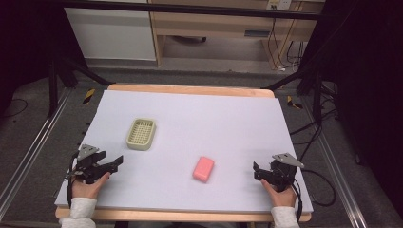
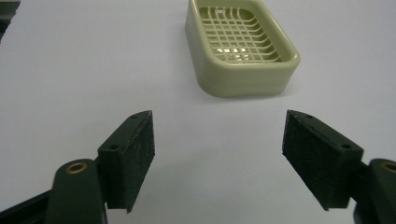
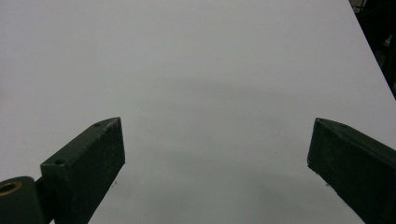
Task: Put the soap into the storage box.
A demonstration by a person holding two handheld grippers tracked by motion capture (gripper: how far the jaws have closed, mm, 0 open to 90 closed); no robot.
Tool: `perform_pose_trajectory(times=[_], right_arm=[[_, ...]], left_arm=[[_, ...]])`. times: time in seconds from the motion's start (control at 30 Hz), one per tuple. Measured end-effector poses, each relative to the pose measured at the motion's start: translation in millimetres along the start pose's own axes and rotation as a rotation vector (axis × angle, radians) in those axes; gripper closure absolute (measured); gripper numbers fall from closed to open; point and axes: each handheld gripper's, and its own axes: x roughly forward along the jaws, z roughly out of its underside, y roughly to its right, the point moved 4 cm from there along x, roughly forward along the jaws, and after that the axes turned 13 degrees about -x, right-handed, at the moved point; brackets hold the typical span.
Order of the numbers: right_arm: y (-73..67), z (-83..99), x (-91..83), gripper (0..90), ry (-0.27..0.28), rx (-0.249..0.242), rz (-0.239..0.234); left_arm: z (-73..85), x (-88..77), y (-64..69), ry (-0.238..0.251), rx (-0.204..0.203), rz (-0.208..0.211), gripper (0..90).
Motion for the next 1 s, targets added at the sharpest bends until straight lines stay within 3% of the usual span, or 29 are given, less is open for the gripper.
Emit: perform_pose_trajectory(times=[1.0], right_arm=[[-1.4, 3.1, 0.5, 4.1, -0.002, -0.014, 0.008]], left_arm=[[-13.9, 7.2, 41.4, -0.004, 0.096, 0.025, 24.5]])
